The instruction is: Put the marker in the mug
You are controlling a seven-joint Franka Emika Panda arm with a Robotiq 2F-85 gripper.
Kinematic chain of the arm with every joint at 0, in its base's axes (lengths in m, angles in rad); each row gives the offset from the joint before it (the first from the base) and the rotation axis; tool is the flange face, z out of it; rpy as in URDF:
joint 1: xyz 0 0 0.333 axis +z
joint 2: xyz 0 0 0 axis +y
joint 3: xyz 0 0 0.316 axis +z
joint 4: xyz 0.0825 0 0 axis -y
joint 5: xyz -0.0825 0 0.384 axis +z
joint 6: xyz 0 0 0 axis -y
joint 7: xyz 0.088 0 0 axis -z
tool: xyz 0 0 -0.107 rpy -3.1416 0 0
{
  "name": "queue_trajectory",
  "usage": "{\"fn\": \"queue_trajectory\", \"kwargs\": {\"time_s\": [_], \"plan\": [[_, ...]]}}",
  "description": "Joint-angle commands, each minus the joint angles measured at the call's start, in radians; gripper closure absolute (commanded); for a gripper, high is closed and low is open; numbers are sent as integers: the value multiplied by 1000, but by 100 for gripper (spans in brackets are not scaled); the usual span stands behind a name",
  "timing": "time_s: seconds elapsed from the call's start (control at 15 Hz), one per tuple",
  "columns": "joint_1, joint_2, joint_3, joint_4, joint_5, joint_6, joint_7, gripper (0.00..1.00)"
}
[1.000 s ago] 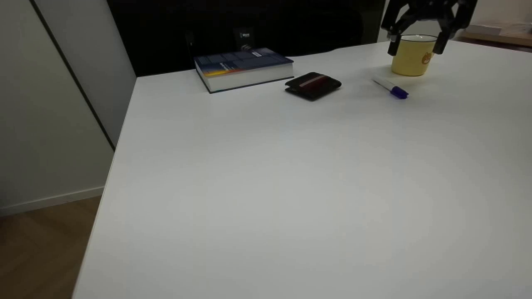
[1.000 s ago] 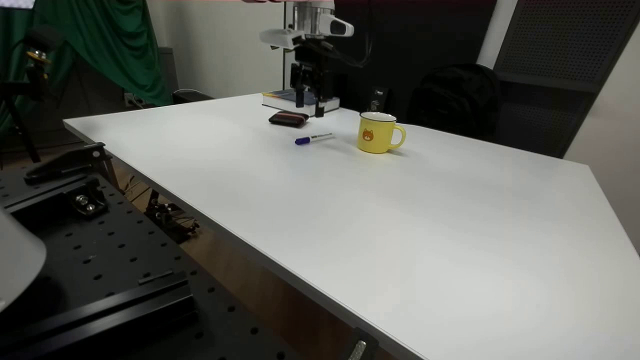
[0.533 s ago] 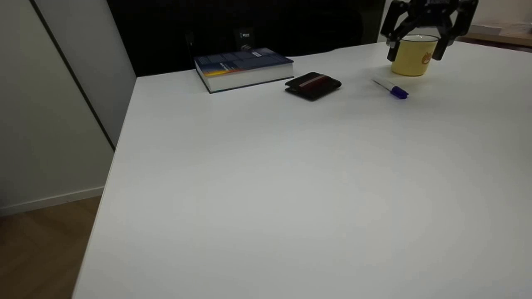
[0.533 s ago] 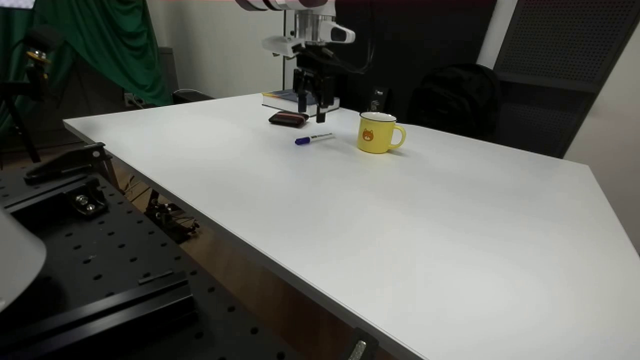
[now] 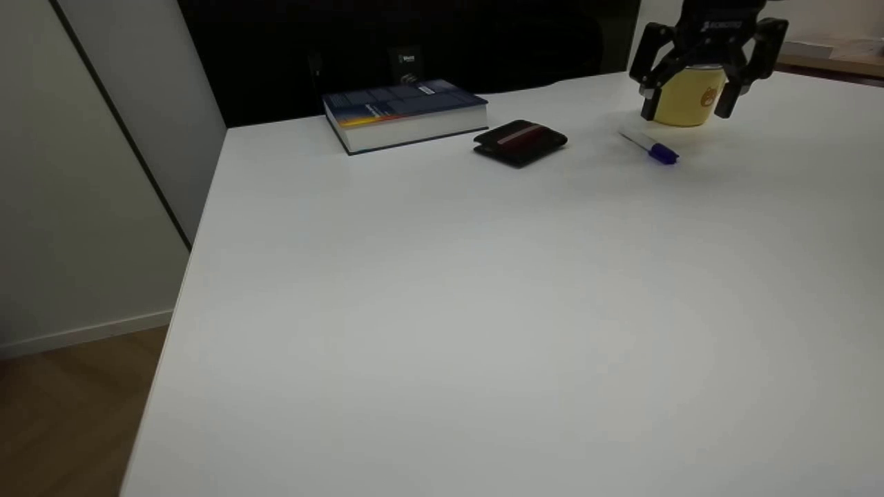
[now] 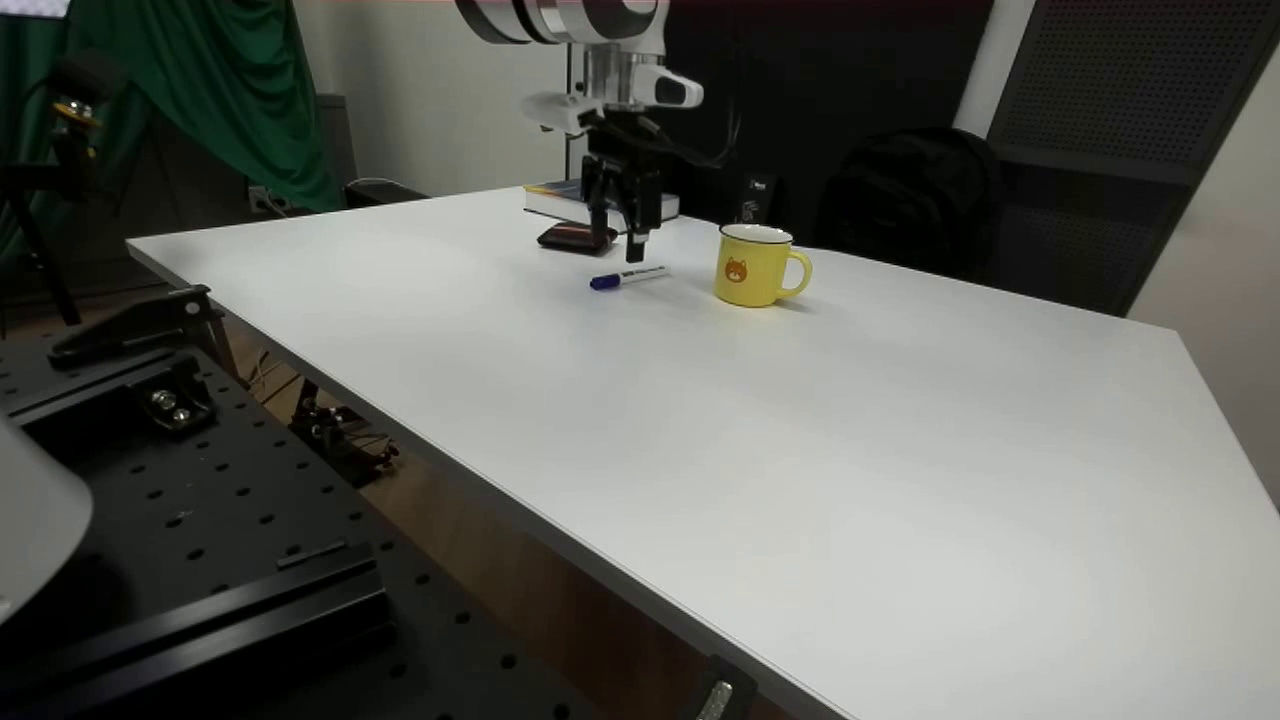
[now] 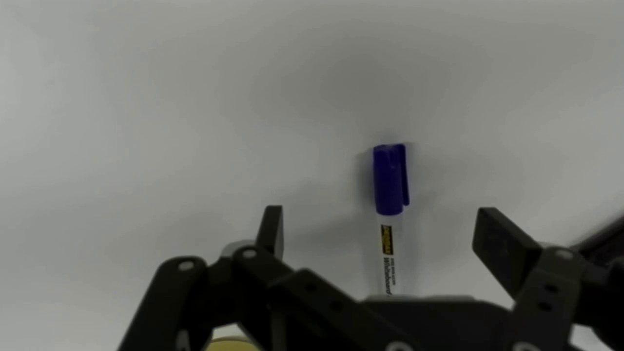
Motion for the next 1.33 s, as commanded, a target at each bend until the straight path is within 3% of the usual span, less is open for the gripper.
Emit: {"fn": "queue_trajectory", "kwargs": {"time_s": [0.0, 1.27], "plan": [[13, 119, -23, 60, 25, 62, 6, 0], [-39, 205, 19, 73, 57, 150, -77, 0]]}}
